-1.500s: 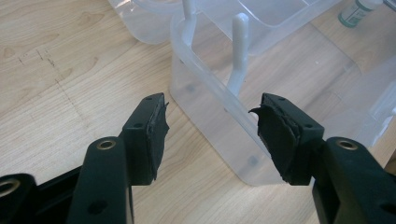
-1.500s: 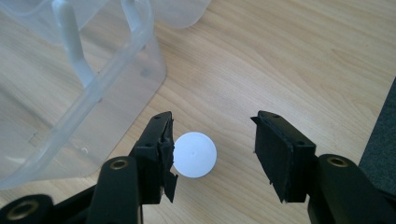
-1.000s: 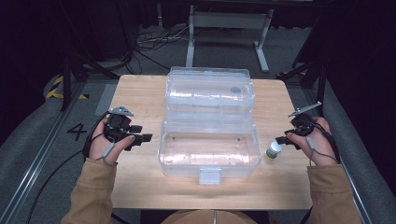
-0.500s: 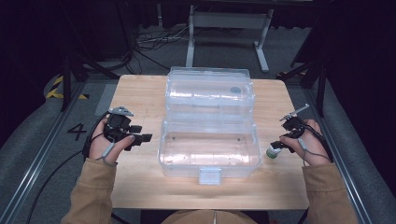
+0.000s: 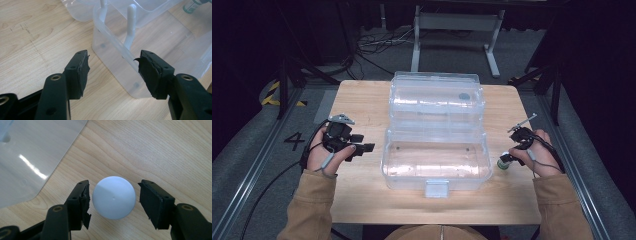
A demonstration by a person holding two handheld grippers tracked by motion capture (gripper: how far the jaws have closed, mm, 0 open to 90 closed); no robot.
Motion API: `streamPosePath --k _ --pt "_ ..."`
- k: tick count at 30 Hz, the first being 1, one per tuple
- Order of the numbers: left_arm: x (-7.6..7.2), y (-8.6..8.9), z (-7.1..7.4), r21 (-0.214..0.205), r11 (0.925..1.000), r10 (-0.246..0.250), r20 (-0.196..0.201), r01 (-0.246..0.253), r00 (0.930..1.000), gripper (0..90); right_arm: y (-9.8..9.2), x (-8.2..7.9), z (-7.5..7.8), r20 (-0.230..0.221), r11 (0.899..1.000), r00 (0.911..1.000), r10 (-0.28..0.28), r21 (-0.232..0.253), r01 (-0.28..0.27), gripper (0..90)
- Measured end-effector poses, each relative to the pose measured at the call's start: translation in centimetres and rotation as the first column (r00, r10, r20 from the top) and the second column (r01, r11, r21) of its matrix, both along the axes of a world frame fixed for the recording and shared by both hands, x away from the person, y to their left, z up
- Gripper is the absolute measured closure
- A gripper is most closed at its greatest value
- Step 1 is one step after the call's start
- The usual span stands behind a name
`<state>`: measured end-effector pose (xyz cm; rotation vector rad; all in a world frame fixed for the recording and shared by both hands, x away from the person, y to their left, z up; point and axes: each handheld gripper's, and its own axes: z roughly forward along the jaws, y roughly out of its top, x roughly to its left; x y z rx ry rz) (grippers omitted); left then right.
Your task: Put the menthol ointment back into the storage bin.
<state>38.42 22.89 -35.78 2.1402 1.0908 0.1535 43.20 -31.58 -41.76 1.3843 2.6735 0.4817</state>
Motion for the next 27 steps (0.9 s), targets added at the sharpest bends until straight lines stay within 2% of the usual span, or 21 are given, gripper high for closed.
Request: streamPosePath --k 10,14,17,22,27 --pt "0.0 0.0 0.0 0.000 1.0000 -0.001 0.001 0.001 1.0000 42.0 0.2 0.1 -0.5 -0.024 1.000 0.9997 0.005 -0.017 -0.006 43.1" --pt "0.0 0.1 0.0 0.000 1.0000 0.001 0.002 -0.001 1.0000 42.0 0.3 0.1 -0.6 -0.039 1.000 0.9991 0.013 -0.026 -0.014 49.4" --pt "0.0 0.1 0.0 -0.003 1.0000 -0.001 0.000 0.001 1.0000 42.0 0.3 0.1 -0.6 -0.033 0.999 0.9994 0.013 -0.030 -0.014 50.0" --pt "0.0 0.2 0.0 -0.005 1.0000 0.005 0.000 -0.005 1.0000 42.0 0.2 0.1 -0.2 -0.032 1.000 0.9994 0.016 -0.015 -0.017 50.1" --pt "-0.1 0.3 0.1 -0.008 0.9999 0.006 0.001 -0.006 1.0000 42.0 0.0 -0.4 0.9 -0.022 1.000 0.9993 0.028 0.007 -0.028 50.1"
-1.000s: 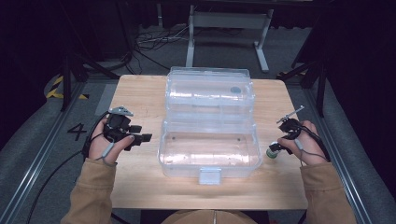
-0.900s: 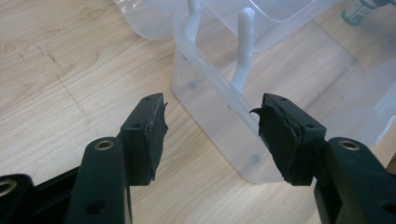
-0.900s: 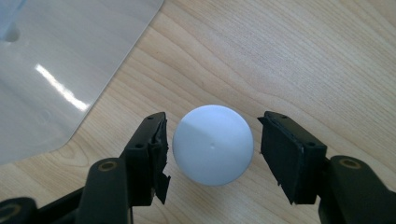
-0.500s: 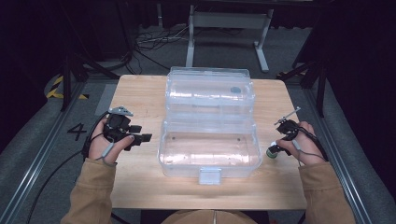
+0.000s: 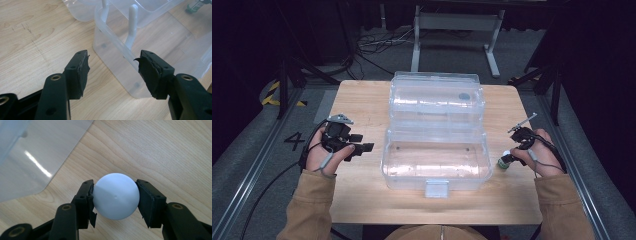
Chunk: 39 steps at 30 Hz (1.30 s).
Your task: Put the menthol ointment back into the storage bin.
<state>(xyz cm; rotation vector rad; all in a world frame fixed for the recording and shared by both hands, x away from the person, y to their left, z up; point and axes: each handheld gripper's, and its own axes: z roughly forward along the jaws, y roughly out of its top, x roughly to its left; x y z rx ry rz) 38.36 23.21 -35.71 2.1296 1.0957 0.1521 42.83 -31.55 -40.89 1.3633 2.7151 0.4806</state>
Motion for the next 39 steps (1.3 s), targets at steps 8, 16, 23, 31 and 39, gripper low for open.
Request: streamPosePath --k 8,16,23,31,39 --pt "0.0 0.2 0.0 0.000 1.0000 0.006 0.000 -0.006 1.0000 42.0 -0.3 -0.7 1.9 0.032 0.999 0.9989 0.034 0.031 -0.035 50.1" --pt "0.0 0.1 -0.2 0.002 0.9999 0.014 -0.006 -0.014 0.9999 42.0 -0.4 -1.4 3.7 0.059 0.997 0.9957 0.071 0.030 -0.073 50.1" --pt "0.0 0.1 -0.2 0.001 0.9999 0.013 -0.008 -0.013 0.9999 42.0 -0.1 -1.8 5.5 0.077 0.991 0.9884 0.131 0.023 -0.133 50.1" --pt "0.1 0.2 -0.2 0.001 0.9999 0.011 -0.007 -0.011 0.9999 42.0 0.4 -2.2 7.6 0.106 0.983 0.9778 0.180 0.020 -0.183 50.1" --pt "0.1 0.0 -0.3 0.001 0.9999 0.011 -0.011 -0.011 0.9999 42.0 1.7 -2.8 9.2 0.129 0.967 0.9603 0.247 0.022 -0.252 50.1"
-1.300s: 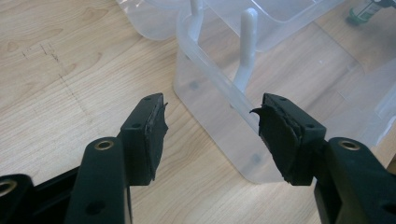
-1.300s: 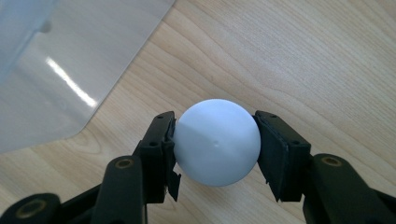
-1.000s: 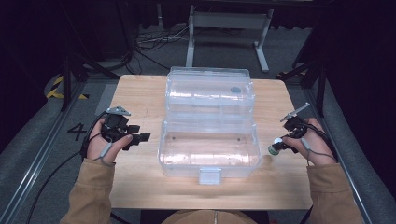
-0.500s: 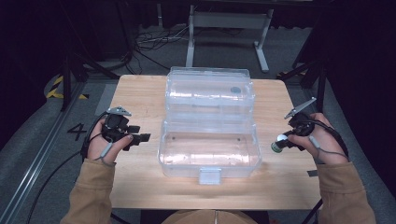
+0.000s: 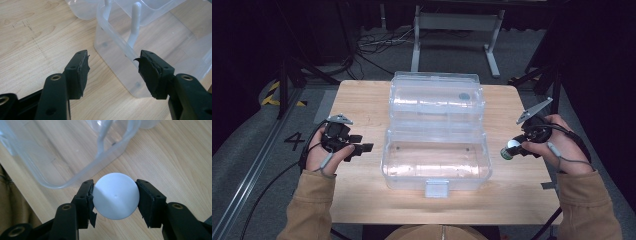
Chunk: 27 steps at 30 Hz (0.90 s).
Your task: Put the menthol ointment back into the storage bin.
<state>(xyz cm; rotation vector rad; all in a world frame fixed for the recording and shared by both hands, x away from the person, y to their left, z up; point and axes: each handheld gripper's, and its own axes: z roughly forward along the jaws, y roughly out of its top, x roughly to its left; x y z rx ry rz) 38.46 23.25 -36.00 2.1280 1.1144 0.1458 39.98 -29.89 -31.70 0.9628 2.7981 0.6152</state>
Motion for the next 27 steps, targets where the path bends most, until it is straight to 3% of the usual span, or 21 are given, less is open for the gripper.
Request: streamPosePath --k 12,27 --pt "0.0 0.1 0.0 0.001 1.0000 -0.002 0.003 0.002 1.0000 42.0 2.8 -0.4 1.6 0.009 0.993 0.9930 0.117 -0.014 -0.117 50.1" --pt "0.0 0.1 0.0 -0.004 1.0000 -0.002 0.001 0.002 1.0000 42.0 6.0 -0.6 2.1 0.003 0.970 0.9701 0.243 -0.031 -0.243 50.1"
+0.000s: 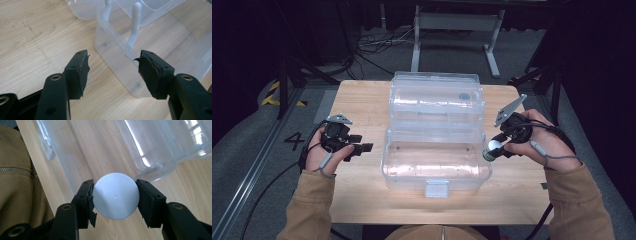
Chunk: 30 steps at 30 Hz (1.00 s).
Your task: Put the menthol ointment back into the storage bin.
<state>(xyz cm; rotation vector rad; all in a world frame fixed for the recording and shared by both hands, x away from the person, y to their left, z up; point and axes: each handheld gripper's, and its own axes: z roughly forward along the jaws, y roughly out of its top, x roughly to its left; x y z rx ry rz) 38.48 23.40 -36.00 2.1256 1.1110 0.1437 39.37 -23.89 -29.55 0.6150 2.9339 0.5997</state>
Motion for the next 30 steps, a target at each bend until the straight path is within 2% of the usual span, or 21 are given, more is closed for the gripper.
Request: streamPosePath --k 10,24,30 --pt "0.0 0.0 0.0 0.001 1.0000 0.000 -0.001 0.000 1.0000 42.0 1.3 0.1 -0.6 0.007 0.997 0.9971 0.076 -0.015 -0.076 50.1" --pt "0.0 0.0 0.0 0.001 1.0000 0.003 -0.002 -0.003 1.0000 42.0 2.6 0.3 -2.3 -0.006 0.992 0.9926 0.121 -0.025 -0.121 50.1" --pt "0.0 0.1 0.0 0.000 1.0000 0.004 -0.001 -0.004 1.0000 42.0 2.9 0.4 -3.0 -0.023 0.993 0.9929 0.117 -0.029 -0.118 50.1"
